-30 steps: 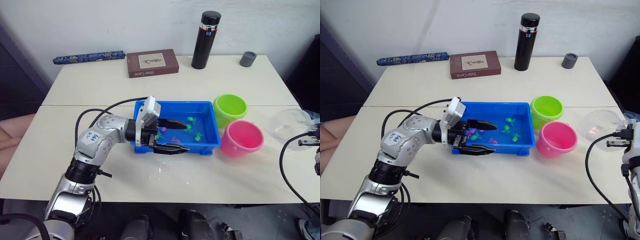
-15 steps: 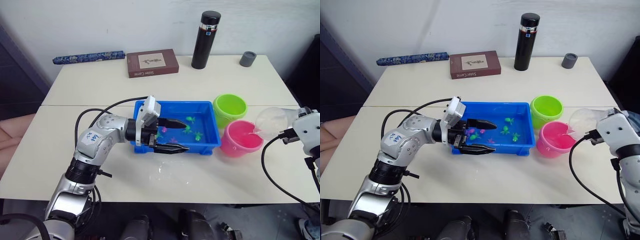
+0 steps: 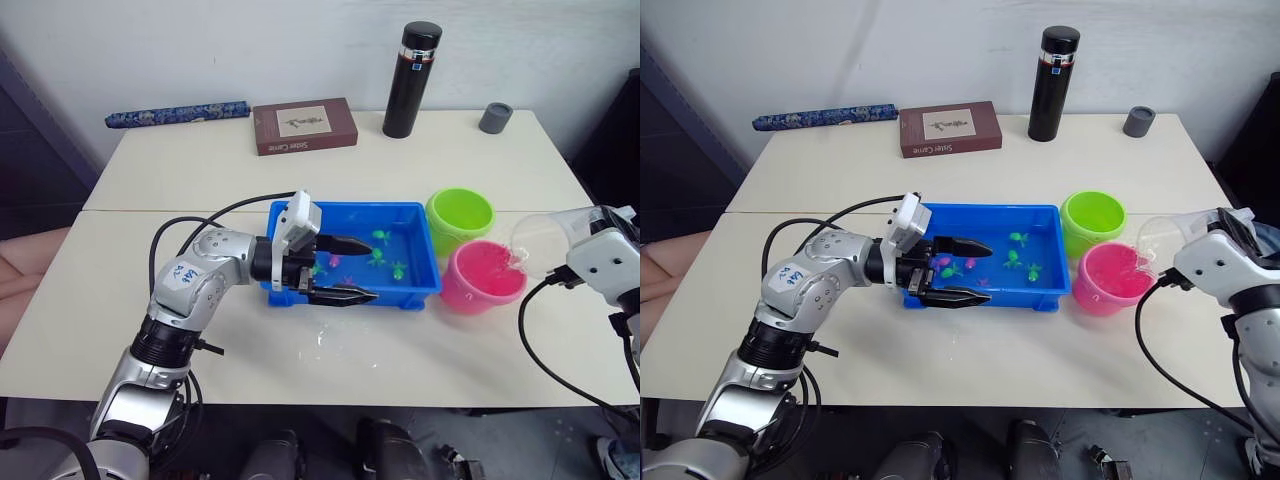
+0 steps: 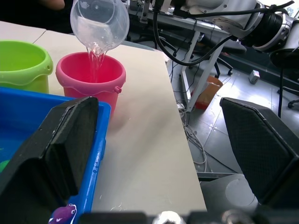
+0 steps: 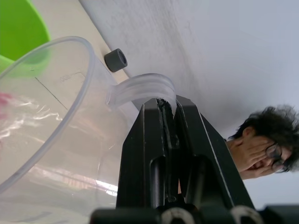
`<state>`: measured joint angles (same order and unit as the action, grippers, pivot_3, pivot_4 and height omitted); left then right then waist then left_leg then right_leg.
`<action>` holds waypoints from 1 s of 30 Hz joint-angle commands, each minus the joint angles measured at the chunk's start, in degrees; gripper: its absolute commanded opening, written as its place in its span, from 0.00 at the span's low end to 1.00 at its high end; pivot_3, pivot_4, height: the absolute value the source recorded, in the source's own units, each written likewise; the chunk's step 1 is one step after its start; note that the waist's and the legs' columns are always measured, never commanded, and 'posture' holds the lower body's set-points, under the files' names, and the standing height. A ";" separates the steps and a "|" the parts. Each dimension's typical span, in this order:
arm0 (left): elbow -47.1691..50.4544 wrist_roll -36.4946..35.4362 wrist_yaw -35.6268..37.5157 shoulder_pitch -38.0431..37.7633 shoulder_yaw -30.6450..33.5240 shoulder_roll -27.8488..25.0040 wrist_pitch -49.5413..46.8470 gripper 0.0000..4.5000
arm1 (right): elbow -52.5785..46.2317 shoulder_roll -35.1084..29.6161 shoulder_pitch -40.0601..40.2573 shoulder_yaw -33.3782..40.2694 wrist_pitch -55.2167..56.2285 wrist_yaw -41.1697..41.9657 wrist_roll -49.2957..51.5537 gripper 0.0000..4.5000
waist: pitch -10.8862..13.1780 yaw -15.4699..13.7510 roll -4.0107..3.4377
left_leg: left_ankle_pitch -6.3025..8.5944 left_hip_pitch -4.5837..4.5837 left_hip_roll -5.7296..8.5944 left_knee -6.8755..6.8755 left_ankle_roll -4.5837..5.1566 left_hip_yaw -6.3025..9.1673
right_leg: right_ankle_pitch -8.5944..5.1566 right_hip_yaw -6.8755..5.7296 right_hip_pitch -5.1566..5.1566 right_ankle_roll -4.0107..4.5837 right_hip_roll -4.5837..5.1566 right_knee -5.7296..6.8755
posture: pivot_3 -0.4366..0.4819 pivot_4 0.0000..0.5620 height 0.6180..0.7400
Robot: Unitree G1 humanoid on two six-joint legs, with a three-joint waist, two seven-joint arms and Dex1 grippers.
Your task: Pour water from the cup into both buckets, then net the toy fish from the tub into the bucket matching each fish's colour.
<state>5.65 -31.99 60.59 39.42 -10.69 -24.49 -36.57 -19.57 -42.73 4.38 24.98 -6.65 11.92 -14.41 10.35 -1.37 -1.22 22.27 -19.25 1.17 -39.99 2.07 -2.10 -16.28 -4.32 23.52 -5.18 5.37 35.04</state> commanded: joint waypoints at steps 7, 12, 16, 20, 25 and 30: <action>-2.82 -0.59 1.39 1.39 3.06 0.00 1.26 1.00 | -0.98 6.75 -5.01 9.03 -14.14 3.28 15.78 0.02 | 0.00 0.06 0.01 | -0.01 -0.01 0.00 -0.01 0.01 0.00 | 0.00 -0.02 0.00 0.00 0.00 0.03 | 0.48 0.27 1.00; -7.53 0.07 3.11 3.24 4.25 -0.93 2.15 1.00 | -1.15 7.15 -9.92 11.37 -22.82 2.88 21.66 0.02 | 0.01 0.12 -0.01 | -0.01 0.01 0.00 -0.01 0.01 0.00 | 0.00 -0.02 0.01 0.00 0.00 0.06 | 0.48 0.27 1.00; -13.15 2.27 2.09 7.74 3.93 0.53 3.51 1.00 | 0.99 4.50 -14.59 8.81 -24.72 2.52 20.89 0.02 | 0.02 0.03 -0.01 | -0.02 -0.02 0.01 -0.03 0.04 0.00 | 0.00 -0.02 0.02 0.00 0.01 0.07 | 0.48 0.27 1.00; -20.73 6.50 -0.18 12.43 2.90 2.94 6.69 1.00 | 6.64 1.57 -21.05 4.25 -23.02 1.13 18.03 0.02 | 0.02 0.07 0.00 | -0.04 -0.05 0.07 -0.02 0.07 0.00 | 0.03 -0.06 0.01 -0.04 0.03 0.16 | 0.48 0.27 1.00; -28.90 11.19 -2.71 16.22 2.77 6.50 11.84 1.00 | 16.05 -0.88 -29.46 -4.79 -17.19 0.33 12.67 0.02 | 0.05 0.18 0.04 | -0.05 -0.14 0.08 0.00 0.10 -0.01 | 0.03 -0.09 0.09 -0.06 0.03 0.24 | 0.48 0.27 1.00; -29.54 12.48 -2.06 16.06 3.19 8.02 13.06 1.00 | 23.57 -2.22 -34.19 -11.67 -10.18 -1.01 6.69 0.02 | 0.07 0.42 0.07 | -0.05 -0.24 0.05 0.01 0.10 -0.01 | 0.03 -0.12 0.21 -0.06 0.03 0.27 | 0.48 0.27 1.00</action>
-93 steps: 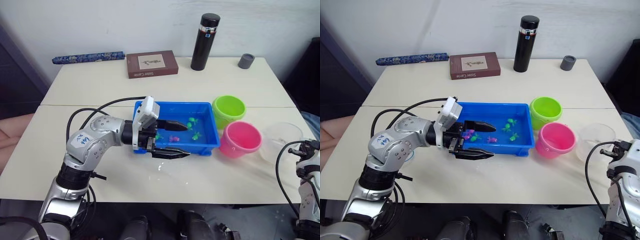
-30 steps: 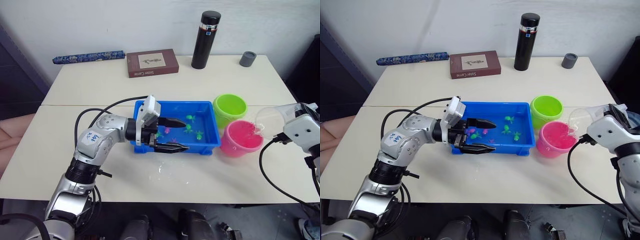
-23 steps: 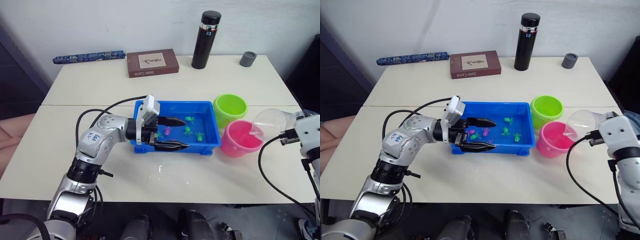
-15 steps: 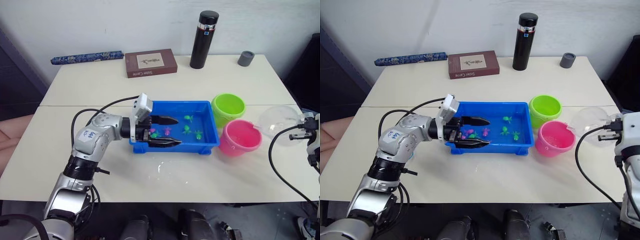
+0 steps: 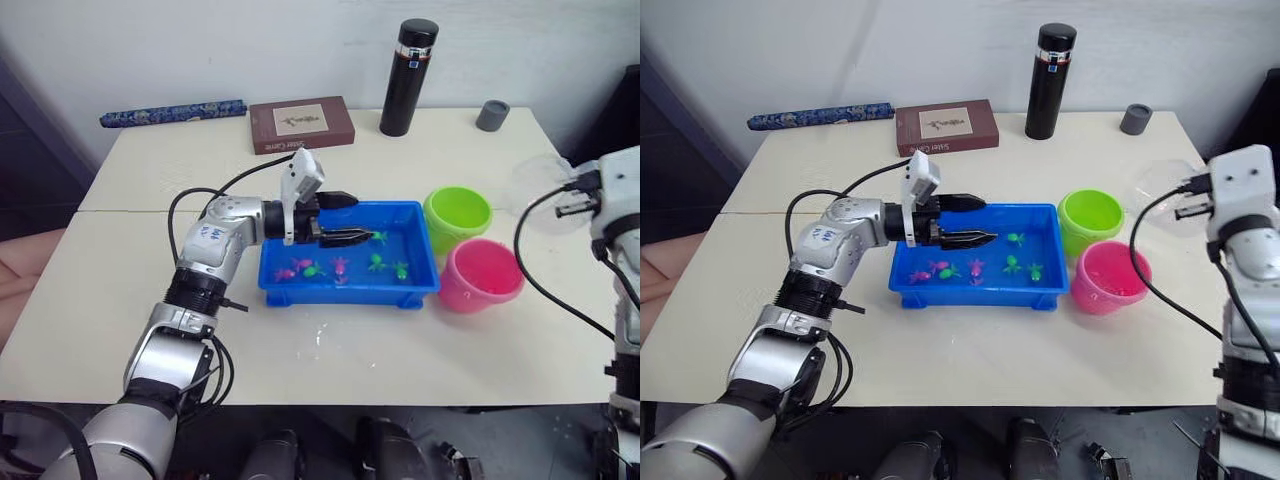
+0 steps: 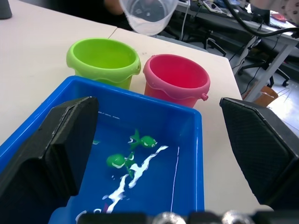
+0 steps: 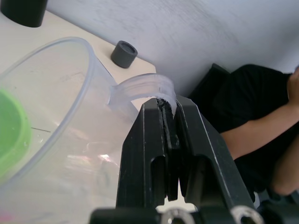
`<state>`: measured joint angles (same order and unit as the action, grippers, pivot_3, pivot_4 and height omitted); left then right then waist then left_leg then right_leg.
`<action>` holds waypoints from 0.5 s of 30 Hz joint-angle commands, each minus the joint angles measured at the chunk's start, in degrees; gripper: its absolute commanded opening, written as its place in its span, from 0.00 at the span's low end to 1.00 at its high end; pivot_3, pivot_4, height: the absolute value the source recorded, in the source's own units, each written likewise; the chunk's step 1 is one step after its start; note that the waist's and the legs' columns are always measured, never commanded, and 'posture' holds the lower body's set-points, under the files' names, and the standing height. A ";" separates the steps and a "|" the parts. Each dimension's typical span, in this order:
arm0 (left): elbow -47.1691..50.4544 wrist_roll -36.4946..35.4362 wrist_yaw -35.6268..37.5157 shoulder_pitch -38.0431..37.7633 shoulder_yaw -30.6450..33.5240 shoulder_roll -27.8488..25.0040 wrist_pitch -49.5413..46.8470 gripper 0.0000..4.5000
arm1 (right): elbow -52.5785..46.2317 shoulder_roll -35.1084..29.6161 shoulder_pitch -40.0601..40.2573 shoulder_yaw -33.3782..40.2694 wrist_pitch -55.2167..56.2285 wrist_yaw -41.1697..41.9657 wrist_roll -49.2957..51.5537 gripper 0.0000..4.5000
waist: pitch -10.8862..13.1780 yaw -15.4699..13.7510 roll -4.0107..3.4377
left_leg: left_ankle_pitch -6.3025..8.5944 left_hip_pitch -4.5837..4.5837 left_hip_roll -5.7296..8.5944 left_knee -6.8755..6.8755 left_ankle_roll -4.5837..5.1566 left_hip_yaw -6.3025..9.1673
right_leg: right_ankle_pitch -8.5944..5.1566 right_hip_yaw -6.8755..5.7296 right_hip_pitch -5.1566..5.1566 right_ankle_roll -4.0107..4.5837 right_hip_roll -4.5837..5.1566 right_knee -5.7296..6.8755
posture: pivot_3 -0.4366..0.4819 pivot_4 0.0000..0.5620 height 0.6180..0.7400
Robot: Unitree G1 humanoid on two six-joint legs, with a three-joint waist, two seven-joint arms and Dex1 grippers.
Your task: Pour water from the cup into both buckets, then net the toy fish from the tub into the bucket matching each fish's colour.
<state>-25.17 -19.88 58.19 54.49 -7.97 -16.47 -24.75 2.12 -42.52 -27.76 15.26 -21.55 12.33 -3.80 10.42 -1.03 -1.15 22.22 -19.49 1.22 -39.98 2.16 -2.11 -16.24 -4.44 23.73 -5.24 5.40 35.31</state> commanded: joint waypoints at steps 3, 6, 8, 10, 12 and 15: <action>2.54 0.35 0.53 0.26 0.67 0.10 0.74 1.00 | 5.65 -4.03 -3.99 -5.95 9.31 -2.17 -8.15 0.02 | 0.01 -0.01 0.00 | 0.00 -0.19 0.01 -0.05 0.00 0.02 | 0.00 -0.04 0.12 0.00 0.03 0.01 | 0.48 0.27 1.00; 3.65 0.20 0.62 -0.30 0.71 -0.07 0.32 1.00 | 8.27 -5.81 -5.43 -9.44 13.87 -2.76 -12.18 0.02 | 0.01 0.00 0.00 | -0.01 -0.30 0.03 -0.09 0.02 0.02 | 0.02 -0.05 0.20 -0.03 0.06 0.01 | 0.48 0.27 1.00; 4.24 0.05 0.55 -0.57 0.80 -0.12 -0.03 1.00 | 9.92 -6.86 -6.66 -11.88 16.94 -3.17 -15.03 0.02 | 0.01 0.03 0.00 | -0.01 -0.32 0.03 -0.09 0.02 0.05 | 0.02 -0.09 0.21 -0.03 0.05 0.00 | 0.48 0.27 1.00; 4.89 0.00 0.38 -0.93 0.87 -0.13 -0.38 1.00 | 11.16 -7.38 -7.84 -13.66 19.26 -3.59 -17.28 0.02 | 0.01 0.14 0.00 | -0.01 -0.34 0.03 -0.09 0.02 0.05 | 0.02 -0.10 0.22 -0.03 0.05 0.00 | 0.48 0.27 1.00; 5.80 -0.07 0.21 -1.64 0.91 -0.20 -0.73 1.00 | 12.45 -8.50 -8.96 -15.73 21.98 -4.34 -20.48 0.02 | 0.01 0.27 0.01 | -0.02 -0.35 0.03 -0.10 0.02 0.05 | 0.02 -0.10 0.22 -0.03 0.05 0.00 | 0.48 0.27 1.00; 7.00 -0.19 0.16 -2.56 1.01 -0.41 -1.20 1.00 | 14.23 -10.58 -10.42 -18.87 26.13 -6.01 -25.76 0.02 | 0.01 0.36 0.01 | -0.02 -0.38 0.03 -0.10 0.02 0.05 | 0.02 -0.10 0.26 -0.03 0.05 0.01 | 0.48 0.27 1.00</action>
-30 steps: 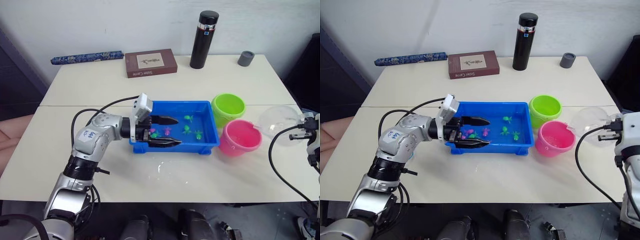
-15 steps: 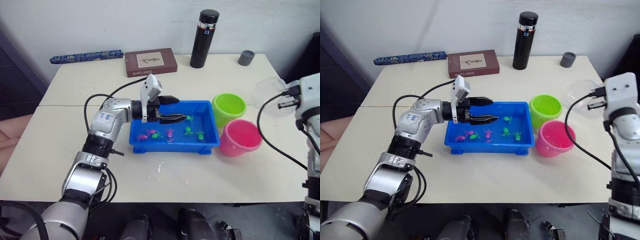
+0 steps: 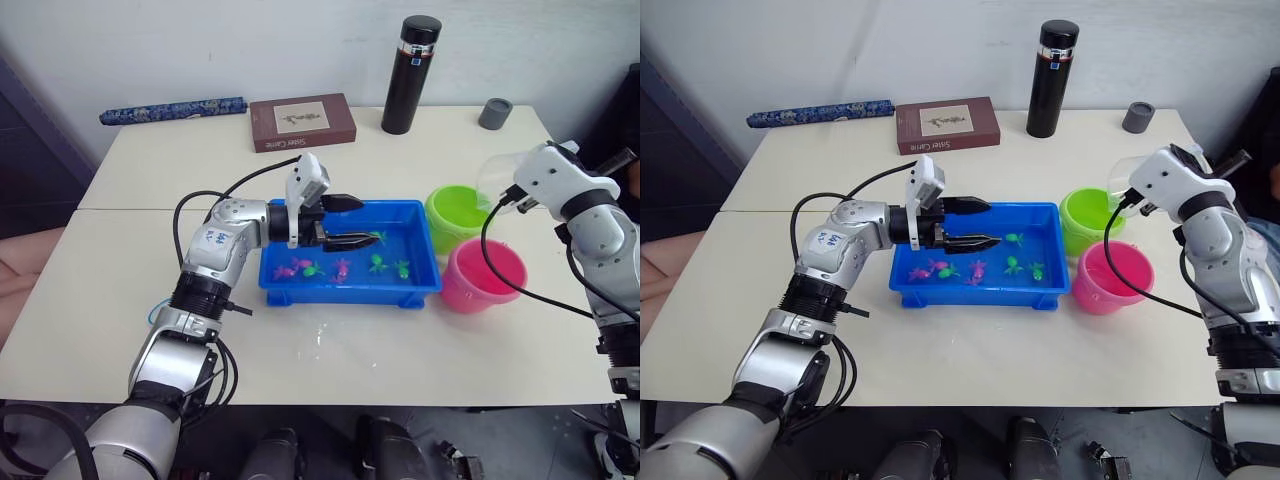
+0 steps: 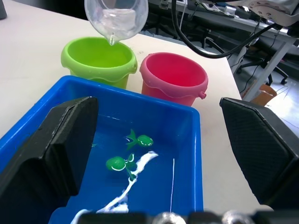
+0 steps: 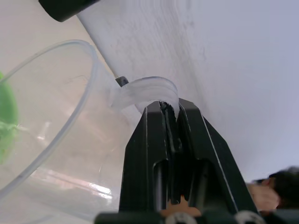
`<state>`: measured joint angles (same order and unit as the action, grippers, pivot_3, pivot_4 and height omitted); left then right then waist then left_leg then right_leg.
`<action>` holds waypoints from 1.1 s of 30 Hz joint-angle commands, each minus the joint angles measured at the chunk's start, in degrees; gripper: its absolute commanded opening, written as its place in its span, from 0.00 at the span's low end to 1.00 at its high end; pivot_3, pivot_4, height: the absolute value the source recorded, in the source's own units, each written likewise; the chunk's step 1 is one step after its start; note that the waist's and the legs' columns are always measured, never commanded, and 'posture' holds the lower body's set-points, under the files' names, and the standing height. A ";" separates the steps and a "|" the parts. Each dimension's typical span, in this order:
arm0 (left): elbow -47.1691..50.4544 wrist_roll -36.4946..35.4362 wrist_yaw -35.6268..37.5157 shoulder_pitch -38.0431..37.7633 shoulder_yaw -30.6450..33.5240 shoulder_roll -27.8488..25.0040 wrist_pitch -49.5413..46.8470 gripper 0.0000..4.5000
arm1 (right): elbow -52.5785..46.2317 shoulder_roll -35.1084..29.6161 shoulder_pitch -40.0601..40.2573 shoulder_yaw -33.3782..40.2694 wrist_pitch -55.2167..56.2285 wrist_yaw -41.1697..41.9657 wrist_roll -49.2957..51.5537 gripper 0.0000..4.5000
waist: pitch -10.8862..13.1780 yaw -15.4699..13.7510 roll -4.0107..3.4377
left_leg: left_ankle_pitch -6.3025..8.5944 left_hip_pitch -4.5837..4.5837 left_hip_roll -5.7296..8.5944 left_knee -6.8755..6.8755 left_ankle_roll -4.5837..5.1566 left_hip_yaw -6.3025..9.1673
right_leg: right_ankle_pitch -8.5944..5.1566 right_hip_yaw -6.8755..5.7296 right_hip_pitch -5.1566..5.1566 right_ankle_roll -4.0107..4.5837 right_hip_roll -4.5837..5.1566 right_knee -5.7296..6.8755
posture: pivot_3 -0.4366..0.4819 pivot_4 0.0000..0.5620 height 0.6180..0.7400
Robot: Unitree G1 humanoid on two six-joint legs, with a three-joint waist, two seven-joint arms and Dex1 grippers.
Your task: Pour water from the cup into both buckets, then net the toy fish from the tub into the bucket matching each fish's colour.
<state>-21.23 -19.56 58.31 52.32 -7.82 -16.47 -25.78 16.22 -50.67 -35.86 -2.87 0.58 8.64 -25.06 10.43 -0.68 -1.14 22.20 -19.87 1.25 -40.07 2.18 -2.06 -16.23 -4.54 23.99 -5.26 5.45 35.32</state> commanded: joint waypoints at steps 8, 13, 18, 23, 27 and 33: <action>3.54 -0.61 -0.42 -0.02 1.25 -0.16 -0.72 1.00 | 1.99 -3.17 -4.65 -4.34 10.37 -6.55 -12.12 0.02 | 0.01 0.50 0.02 | -0.01 -0.50 0.02 -0.18 0.01 -0.02 | 0.00 0.00 0.54 0.00 0.00 0.22 | 0.48 0.27 1.00; 4.06 -0.80 -0.39 -0.43 1.32 -0.37 -0.90 1.00 | 1.07 -4.09 -4.54 -5.64 11.52 -6.69 -16.20 0.02 | 0.01 0.73 0.02 | -0.02 -0.51 0.02 -0.18 0.02 -0.02 | 0.00 0.00 0.54 0.00 0.00 0.22 | 0.48 0.27 1.00; 4.30 -0.99 -0.25 -0.39 1.27 -0.24 -0.96 1.00 | -0.05 -2.94 -2.94 -2.58 10.83 -6.10 -14.10 0.02 | 0.01 0.73 0.02 | -0.02 -0.50 0.02 -0.19 0.02 -0.02 | 0.00 0.01 0.54 0.00 0.00 0.23 | 0.48 0.27 1.00; 6.36 -3.29 2.66 -0.31 1.50 -0.21 -1.61 1.00 | -4.04 5.28 2.85 14.38 -3.85 -0.90 5.87 0.02 | 0.03 0.50 0.06 | -0.03 -0.53 0.02 -0.22 0.03 0.01 | 0.00 -0.07 0.52 0.00 0.01 0.24 | 0.48 0.27 1.00; 10.75 -7.43 7.42 -1.14 2.07 -2.76 -5.94 1.00 | -14.19 10.95 10.12 29.42 -18.13 1.21 17.73 0.02 | 0.03 0.02 0.05 | -0.05 -0.62 0.03 -0.28 0.07 0.05 | 0.01 -0.10 0.54 0.00 0.05 0.26 | 0.48 0.27 1.00; 17.75 -13.25 12.22 -3.16 2.51 -7.07 -12.57 1.00 | -26.96 20.36 16.20 47.39 -36.06 -2.17 31.09 0.02 | 0.01 0.35 0.03 | -0.06 -0.48 0.02 -0.29 0.07 0.01 | 0.01 0.04 0.52 0.00 0.04 0.43 | 0.48 0.27 1.00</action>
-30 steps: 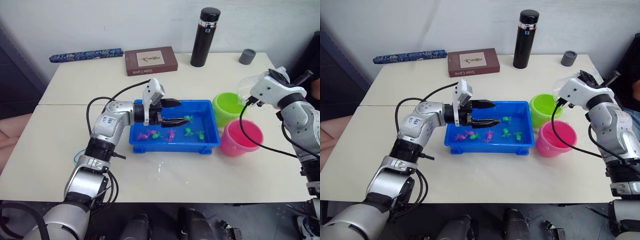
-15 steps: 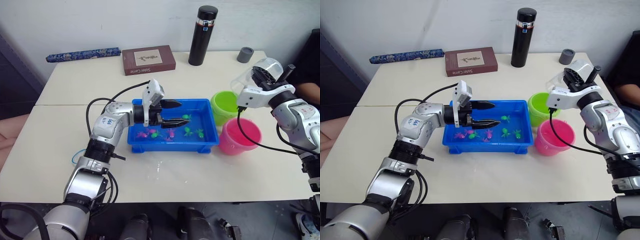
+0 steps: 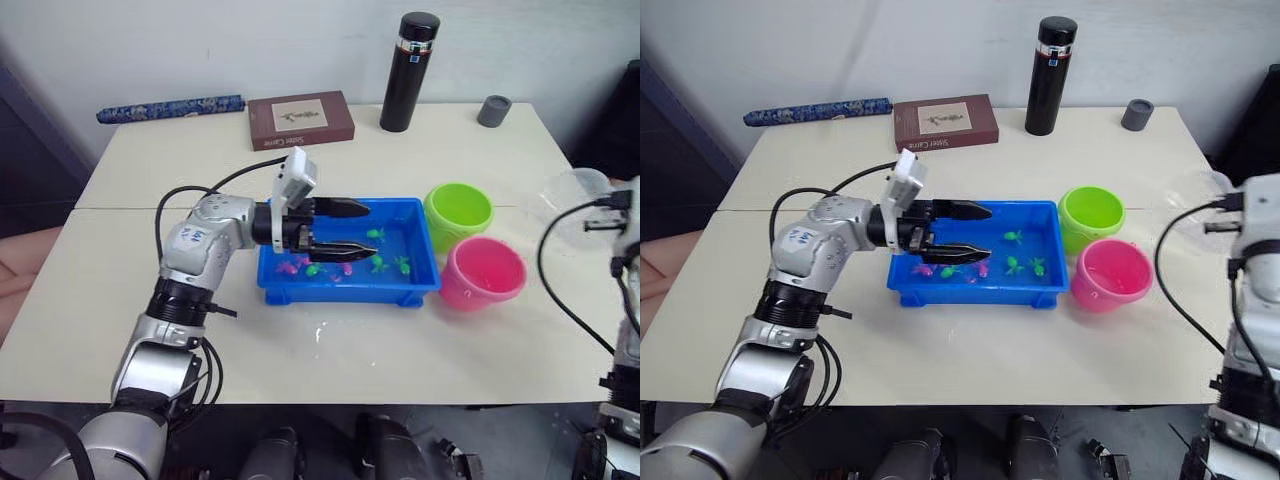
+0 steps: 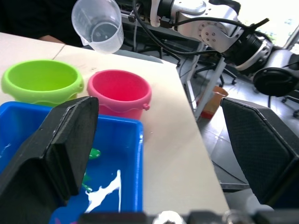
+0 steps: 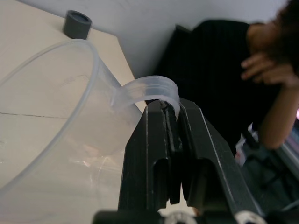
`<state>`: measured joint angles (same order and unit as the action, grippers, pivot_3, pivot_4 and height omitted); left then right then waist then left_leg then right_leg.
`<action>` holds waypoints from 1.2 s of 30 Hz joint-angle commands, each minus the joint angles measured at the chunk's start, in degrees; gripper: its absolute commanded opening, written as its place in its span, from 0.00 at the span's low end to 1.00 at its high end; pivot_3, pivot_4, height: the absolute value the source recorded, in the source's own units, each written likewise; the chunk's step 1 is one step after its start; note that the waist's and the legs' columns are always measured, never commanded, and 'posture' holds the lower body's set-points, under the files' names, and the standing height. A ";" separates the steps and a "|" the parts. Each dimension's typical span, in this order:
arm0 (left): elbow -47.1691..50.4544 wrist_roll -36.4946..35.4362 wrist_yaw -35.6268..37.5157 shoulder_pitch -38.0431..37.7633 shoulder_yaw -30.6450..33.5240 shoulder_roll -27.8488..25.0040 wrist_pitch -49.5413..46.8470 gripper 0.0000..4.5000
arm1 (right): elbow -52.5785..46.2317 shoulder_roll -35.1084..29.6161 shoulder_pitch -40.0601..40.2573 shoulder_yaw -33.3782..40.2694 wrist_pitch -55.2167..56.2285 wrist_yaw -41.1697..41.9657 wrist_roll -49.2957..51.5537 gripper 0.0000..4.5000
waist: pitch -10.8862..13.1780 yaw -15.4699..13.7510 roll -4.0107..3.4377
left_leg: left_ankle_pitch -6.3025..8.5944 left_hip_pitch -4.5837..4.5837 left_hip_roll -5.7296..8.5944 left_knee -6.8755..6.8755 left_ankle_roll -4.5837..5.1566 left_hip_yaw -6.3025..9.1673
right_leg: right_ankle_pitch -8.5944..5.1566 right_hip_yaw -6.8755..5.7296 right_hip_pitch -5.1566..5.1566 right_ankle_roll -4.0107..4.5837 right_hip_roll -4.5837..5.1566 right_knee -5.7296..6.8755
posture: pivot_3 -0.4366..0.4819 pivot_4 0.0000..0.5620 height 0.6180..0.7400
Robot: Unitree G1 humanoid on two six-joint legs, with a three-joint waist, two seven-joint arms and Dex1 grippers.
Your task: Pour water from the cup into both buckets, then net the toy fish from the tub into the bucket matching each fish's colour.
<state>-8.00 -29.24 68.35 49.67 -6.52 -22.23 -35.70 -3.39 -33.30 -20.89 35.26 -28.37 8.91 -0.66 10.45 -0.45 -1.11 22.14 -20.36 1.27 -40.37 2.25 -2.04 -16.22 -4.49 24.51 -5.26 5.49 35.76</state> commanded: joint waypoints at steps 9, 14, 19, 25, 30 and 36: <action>7.00 -8.73 3.12 0.56 2.03 -1.57 -7.36 1.00 | -17.61 22.10 9.71 20.34 -13.97 -8.19 22.59 0.02 | -0.02 0.54 -0.04 | -0.04 0.14 0.04 0.02 -0.03 -0.06 | 0.00 0.22 -0.02 0.01 -0.04 0.13 | 0.48 0.27 1.00; 7.34 -8.80 3.13 0.84 1.77 -1.23 -7.56 1.00 | -17.17 25.43 12.34 18.22 -8.97 -10.59 23.39 0.02 | -0.04 0.67 -0.08 | -0.07 0.18 0.11 0.06 -0.06 -0.14 | 0.00 0.33 0.01 0.01 -0.07 0.18 | 0.48 0.27 1.00; 8.42 -8.40 3.64 0.50 1.04 -1.56 -7.18 1.00 | -15.88 27.77 15.53 15.67 -3.61 -11.67 23.55 0.02 | -0.04 0.69 -0.08 | -0.11 0.23 0.09 0.16 -0.13 -0.13 | 0.00 0.35 0.02 0.01 -0.10 0.18 | 0.48 0.27 1.00; 8.15 -8.14 3.55 0.84 0.79 -1.30 -6.80 1.00 | -20.59 28.31 21.77 12.28 -1.86 -12.99 23.28 0.54 | -0.04 0.56 -0.08 | -0.12 0.23 0.10 0.16 -0.11 -0.12 | 0.00 0.41 0.02 0.01 -0.09 0.18 | 0.48 0.27 1.00; 6.61 -7.90 3.47 1.37 0.55 -0.09 -6.00 1.00 | -30.82 28.98 31.32 8.96 -2.69 -14.15 21.33 0.98 | -0.05 0.46 -0.09 | -0.12 0.22 0.11 0.17 -0.10 -0.12 | 0.00 0.44 0.01 0.01 -0.09 0.17 | 0.48 0.27 1.00; 4.10 -7.02 4.21 1.86 -0.51 1.17 -4.05 1.00 | -41.01 29.87 41.31 9.29 -5.30 -14.53 23.94 0.98 | -0.05 0.30 -0.10 | -0.12 0.24 0.10 0.17 -0.11 -0.13 | 0.00 0.46 0.01 0.01 -0.10 0.17 | 0.48 0.27 1.00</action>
<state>-3.49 -36.43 71.97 50.33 -7.02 -21.20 -41.00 -39.82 -3.21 18.75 43.47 -33.46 -5.87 22.28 10.40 -0.15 -1.20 22.02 -20.12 1.37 -40.19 2.14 -2.16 -16.22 -4.04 24.52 -5.25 5.38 35.91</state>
